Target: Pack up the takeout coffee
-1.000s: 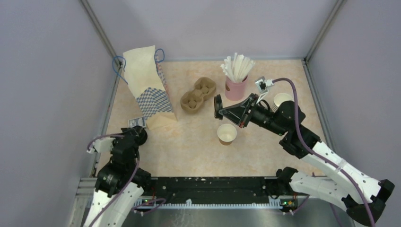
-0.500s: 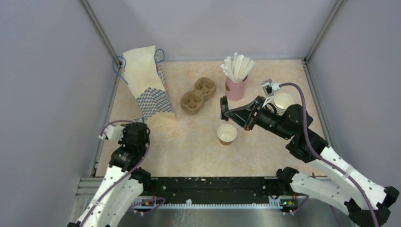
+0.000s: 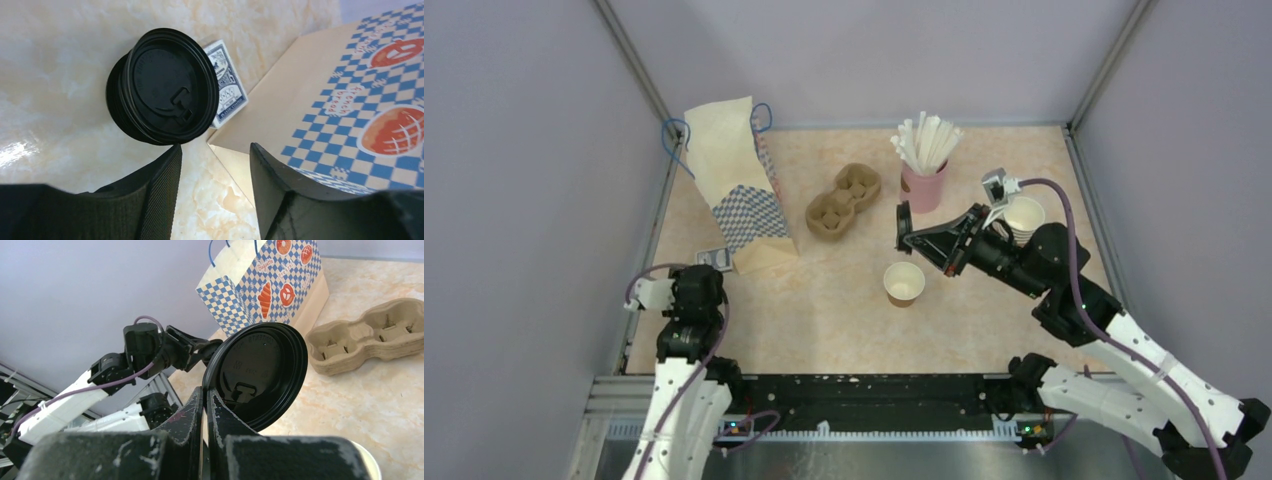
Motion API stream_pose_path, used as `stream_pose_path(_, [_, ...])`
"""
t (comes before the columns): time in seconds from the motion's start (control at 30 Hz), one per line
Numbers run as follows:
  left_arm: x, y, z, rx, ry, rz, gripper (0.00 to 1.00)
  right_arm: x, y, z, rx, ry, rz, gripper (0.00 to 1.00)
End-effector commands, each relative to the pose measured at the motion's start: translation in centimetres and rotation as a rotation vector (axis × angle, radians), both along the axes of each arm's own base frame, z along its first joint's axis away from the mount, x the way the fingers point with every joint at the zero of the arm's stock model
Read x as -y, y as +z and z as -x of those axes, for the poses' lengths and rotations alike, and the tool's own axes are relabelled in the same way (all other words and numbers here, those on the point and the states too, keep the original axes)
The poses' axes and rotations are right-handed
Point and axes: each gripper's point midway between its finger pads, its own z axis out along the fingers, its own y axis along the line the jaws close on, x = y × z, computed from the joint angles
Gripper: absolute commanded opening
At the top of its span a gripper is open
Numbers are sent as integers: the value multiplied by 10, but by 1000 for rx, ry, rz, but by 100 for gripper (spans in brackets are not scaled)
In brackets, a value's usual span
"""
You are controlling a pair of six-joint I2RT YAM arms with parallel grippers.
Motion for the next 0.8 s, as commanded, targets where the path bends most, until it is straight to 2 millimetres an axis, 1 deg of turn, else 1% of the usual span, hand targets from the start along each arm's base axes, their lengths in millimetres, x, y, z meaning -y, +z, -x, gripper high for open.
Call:
stream_pose_path(0.0, [7,18,-1,61,-33,29,62,-1,4,-8,24,-18,-9,0])
stream_pose_path(0.13, [19,31,-3,55,-123,27,74,-10,-5,-10,5,3,3,0])
stream_pose_path(0.17, [21,41,-4,54,-159,9,78,-12,-9,-11,-6,12,10,0])
stream_pose_path(0.2, [24,51,-5,52,-195,-14,81,-15,-15,-11,-22,19,18,0])
stream_pose_path(0.27, [31,72,-8,47,-286,-66,84,-19,-26,-11,-53,37,30,0])
stream_pose_path(0.33, [40,97,-12,65,-380,-114,89,-25,-36,-11,-89,61,43,0])
stream_pose_path(0.37, [50,111,-18,94,-466,-148,94,-29,-38,-9,-102,81,48,0])
stream_pose_path(0.4, [69,122,-23,128,-599,-161,98,-32,-41,-8,-117,102,56,0])
stream_pose_path(0.43, [82,129,-26,142,-686,-170,99,-35,-41,-6,-128,127,59,0])
stream_pose_path(0.53, [131,145,-27,214,-981,-120,99,-42,-37,2,-157,213,56,0])
stream_pose_path(0.57, [149,151,-25,259,-1090,-105,98,-44,-35,5,-163,244,53,0])
stream_pose_path(0.63, [173,159,-17,327,-1247,-83,94,-46,-33,12,-179,322,47,0])
stream_pose_path(0.7, [191,170,-8,403,-1372,-111,91,-46,-32,19,-203,430,28,0])
stream_pose_path(0.77, [207,181,4,453,-1480,-174,89,-43,-34,20,-242,514,5,0])
